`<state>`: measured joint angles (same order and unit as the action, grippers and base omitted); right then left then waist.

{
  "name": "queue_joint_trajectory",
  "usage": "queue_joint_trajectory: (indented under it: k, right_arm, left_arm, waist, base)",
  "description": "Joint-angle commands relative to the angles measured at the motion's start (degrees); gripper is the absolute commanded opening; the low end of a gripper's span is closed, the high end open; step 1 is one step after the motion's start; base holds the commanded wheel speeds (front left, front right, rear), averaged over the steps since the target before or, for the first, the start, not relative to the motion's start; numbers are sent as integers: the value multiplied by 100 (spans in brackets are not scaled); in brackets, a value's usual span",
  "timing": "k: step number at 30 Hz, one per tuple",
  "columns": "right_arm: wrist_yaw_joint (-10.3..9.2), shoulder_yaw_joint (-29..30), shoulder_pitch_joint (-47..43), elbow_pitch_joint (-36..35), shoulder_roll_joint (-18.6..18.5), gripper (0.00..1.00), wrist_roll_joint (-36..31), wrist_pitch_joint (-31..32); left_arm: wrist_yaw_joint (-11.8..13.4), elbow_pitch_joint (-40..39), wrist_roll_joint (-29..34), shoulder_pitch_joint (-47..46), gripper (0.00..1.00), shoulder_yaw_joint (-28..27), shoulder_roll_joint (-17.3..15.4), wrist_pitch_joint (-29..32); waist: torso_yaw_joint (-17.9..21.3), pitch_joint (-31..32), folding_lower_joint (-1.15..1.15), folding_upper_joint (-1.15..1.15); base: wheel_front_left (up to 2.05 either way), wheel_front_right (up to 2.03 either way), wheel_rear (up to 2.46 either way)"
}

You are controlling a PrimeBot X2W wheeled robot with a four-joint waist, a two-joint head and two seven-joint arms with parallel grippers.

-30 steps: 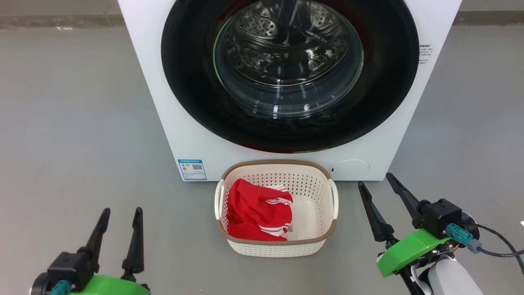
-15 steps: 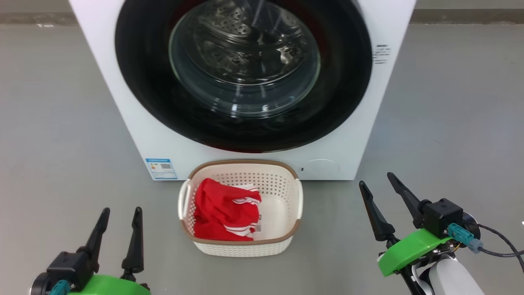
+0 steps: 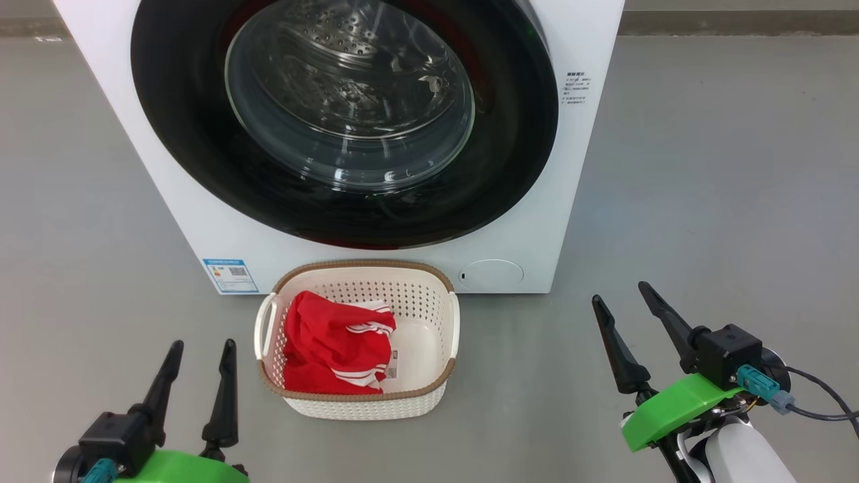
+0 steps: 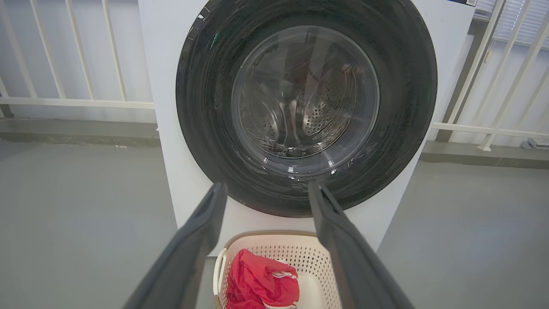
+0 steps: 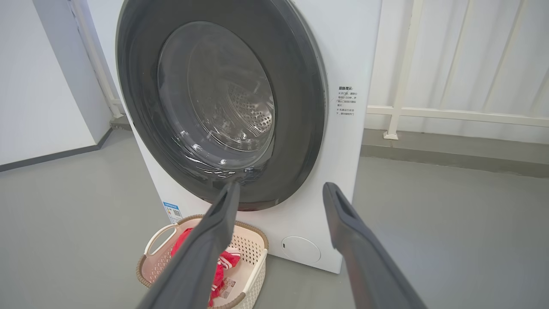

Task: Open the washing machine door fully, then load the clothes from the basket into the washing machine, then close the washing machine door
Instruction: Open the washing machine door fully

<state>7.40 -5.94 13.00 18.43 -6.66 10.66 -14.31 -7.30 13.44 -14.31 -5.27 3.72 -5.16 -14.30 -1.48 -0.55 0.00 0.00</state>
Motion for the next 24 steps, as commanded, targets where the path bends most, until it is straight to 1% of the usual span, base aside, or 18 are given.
queue_joint_trajectory:
  k: [1,24]
  right_arm:
    - [9,-117,224,-144,10,100,4,-69]
    - [9,-122,234,-136,20,100,7,-69]
  left_arm:
    - [-19,-111,-56,-228,100,-184,-129,-70]
    - [-19,-80,-22,-237,100,-199,-105,-70]
  waist:
    - [-5,-6,0,0]
    - [-16,-24,0,0]
  base:
    - [0,0,0]
    - [0,0,0]
